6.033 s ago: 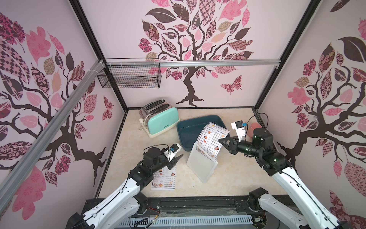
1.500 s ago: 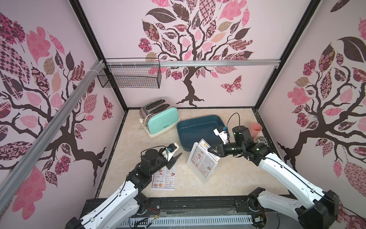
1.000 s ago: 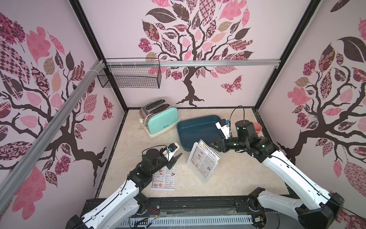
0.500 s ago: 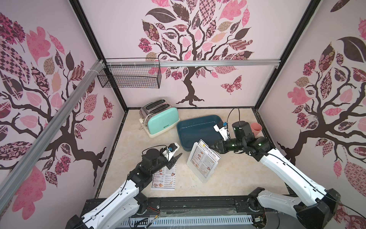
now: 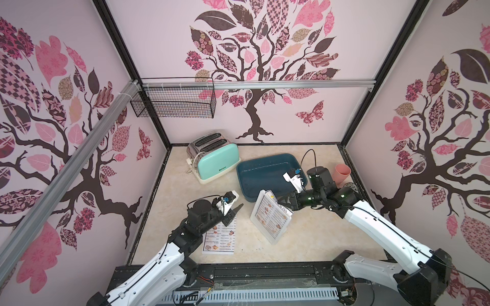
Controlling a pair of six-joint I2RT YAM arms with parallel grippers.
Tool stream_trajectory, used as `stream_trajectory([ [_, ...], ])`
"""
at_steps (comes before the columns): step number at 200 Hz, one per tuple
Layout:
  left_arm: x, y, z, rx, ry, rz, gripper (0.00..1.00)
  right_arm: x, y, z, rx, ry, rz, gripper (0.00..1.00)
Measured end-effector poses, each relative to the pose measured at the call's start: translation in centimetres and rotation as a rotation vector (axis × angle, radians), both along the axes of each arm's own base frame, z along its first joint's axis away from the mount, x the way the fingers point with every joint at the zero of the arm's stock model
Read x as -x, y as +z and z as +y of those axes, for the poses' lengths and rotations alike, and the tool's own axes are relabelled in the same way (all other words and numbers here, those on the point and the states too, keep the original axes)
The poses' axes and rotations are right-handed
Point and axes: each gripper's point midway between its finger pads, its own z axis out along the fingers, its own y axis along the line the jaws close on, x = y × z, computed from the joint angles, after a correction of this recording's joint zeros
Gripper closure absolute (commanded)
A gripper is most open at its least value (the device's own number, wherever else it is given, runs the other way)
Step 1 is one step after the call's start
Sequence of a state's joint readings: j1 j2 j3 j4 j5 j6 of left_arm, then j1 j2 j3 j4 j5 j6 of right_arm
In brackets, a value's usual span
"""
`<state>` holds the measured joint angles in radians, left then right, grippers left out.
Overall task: Replace the menus in the menu holders
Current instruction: Insert the menu into the menu holder.
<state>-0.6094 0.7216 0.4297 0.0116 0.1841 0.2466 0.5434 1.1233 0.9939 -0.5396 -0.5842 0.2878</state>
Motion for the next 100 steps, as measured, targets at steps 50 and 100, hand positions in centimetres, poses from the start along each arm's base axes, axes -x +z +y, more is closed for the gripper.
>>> stream_trajectory([
  [50, 0.0, -0.1, 0.0, -0.002, 0.000, 0.002, 0.51, -0.5, 0.3, 0.1, -0.006, -0.010, -0.022, 0.78],
  [100, 0.0, -0.1, 0.0, -0.003, 0.000, 0.004, 0.51, -0.7, 1.0, 0.3, -0.021, -0.020, -0.027, 0.81],
])
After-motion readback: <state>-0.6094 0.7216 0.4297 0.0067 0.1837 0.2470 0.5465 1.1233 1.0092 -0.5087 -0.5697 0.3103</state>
